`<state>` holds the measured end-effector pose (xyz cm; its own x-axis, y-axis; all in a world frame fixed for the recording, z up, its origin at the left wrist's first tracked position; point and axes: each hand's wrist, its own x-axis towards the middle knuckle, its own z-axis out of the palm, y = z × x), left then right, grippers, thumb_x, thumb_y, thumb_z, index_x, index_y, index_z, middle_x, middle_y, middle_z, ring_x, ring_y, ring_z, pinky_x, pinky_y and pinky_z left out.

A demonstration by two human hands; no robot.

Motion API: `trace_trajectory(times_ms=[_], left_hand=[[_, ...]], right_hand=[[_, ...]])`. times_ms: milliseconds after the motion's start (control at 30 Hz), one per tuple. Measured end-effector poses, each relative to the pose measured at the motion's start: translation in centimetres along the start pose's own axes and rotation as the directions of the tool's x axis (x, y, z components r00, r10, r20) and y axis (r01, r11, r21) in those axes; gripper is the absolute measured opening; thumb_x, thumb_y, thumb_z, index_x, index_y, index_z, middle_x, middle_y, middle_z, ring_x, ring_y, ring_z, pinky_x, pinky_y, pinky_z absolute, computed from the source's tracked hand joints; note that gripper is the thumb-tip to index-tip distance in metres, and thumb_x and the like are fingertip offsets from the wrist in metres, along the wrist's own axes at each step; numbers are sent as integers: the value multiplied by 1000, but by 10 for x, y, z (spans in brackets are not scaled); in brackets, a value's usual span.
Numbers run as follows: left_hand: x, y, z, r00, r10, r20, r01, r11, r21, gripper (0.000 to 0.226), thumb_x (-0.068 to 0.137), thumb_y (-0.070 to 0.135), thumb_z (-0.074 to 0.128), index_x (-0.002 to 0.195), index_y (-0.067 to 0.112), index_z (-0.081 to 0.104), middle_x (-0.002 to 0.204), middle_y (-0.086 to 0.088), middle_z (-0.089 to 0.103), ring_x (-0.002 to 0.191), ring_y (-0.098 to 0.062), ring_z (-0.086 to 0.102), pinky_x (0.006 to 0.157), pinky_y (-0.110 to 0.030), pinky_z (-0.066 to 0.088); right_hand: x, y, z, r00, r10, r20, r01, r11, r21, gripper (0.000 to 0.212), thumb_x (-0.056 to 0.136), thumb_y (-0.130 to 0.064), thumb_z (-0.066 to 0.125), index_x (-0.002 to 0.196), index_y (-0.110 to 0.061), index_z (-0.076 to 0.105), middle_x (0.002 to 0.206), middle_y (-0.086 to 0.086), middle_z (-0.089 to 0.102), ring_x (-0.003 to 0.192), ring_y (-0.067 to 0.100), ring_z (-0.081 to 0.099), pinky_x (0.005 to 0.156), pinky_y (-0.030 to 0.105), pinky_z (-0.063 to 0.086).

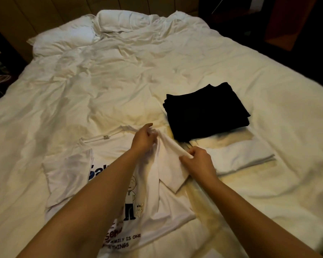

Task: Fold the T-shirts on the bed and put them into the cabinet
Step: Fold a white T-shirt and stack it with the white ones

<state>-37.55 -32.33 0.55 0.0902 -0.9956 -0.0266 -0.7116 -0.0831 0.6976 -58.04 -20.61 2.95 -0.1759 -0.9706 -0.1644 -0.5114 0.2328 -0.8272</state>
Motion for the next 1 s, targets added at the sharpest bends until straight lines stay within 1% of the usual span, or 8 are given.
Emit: trace_trajectory(times_ms=[133, 267, 333, 500, 667, 833, 900, 1000], left_hand=[[6, 8, 0, 997, 34, 68, -39, 997, 69, 16, 97, 26, 60, 97, 12, 69, 85, -6, 72, 84, -24, 67, 70, -31, 46], [13, 17, 0, 999, 30, -18, -32, 993, -111, 17, 99, 24, 57, 89, 16, 68, 75, 2, 67, 73, -17, 63, 66, -29, 46], [14, 18, 0, 999, 14, -51, -23, 986, -168, 21, 100, 21, 54, 83, 17, 65, 70, 2, 65, 69, -18, 60, 69, -34, 48], [-9, 23, 6, 997, -80, 12, 79, 937, -341, 27, 100, 22, 56, 125, 18, 48, 67, -10, 67, 58, -39, 60, 57, -47, 54], [-52, 28, 25, 989, 140, -37, -143, 985, -94, 18, 89, 32, 64, 88, 18, 54, 77, 0, 62, 72, -19, 59, 68, -41, 50], [-90, 48, 34, 903, 428, 28, -424, 900, -101, 33, 95, 49, 53, 95, 19, 65, 86, 6, 64, 77, -13, 60, 68, -29, 49], [-101, 63, 38, 926, 376, 43, -355, 902, -245, 27, 97, 46, 58, 98, 21, 66, 87, 8, 67, 79, -8, 63, 69, -24, 50], [-103, 82, 42, 987, 153, 39, -115, 864, -490, 26, 96, 46, 62, 105, 21, 66, 91, 7, 71, 83, -7, 68, 75, -28, 55]], right_hand=[[-2, -1, -3, 997, -70, -44, 73, 994, 80, 9, 88, -25, 62, 96, -21, 65, 87, -3, 66, 77, 12, 61, 66, 32, 53], [-3, -11, -16, 947, -238, -215, 266, 957, 115, 6, 96, -22, 61, 94, -18, 65, 80, -9, 62, 71, -2, 56, 57, 8, 37], [0, -17, -22, 924, -261, -280, 317, 931, 179, 6, 97, -20, 61, 93, -18, 63, 71, -9, 56, 64, -2, 52, 55, 8, 36], [12, -19, -20, 918, -266, -294, 333, 921, 204, 10, 101, -24, 55, 100, -18, 63, 86, -6, 63, 77, 2, 57, 64, 16, 44], [26, -14, -17, 909, -265, -323, 333, 926, 176, 12, 102, -24, 53, 100, -17, 63, 91, 0, 63, 82, 12, 58, 70, 30, 47], [31, -13, -20, 918, -276, -287, 341, 917, 210, 20, 99, -22, 59, 80, -18, 59, 65, -7, 51, 59, 2, 48, 57, 20, 35], [28, -17, -21, 932, -276, -234, 340, 889, 306, 32, 100, -25, 58, 69, -16, 54, 57, -5, 46, 52, 3, 43, 54, 23, 35], [22, -27, -24, 969, -211, -128, 247, 824, 511, 35, 104, -32, 48, 83, -15, 70, 70, -3, 67, 64, 8, 66, 60, 21, 53]])
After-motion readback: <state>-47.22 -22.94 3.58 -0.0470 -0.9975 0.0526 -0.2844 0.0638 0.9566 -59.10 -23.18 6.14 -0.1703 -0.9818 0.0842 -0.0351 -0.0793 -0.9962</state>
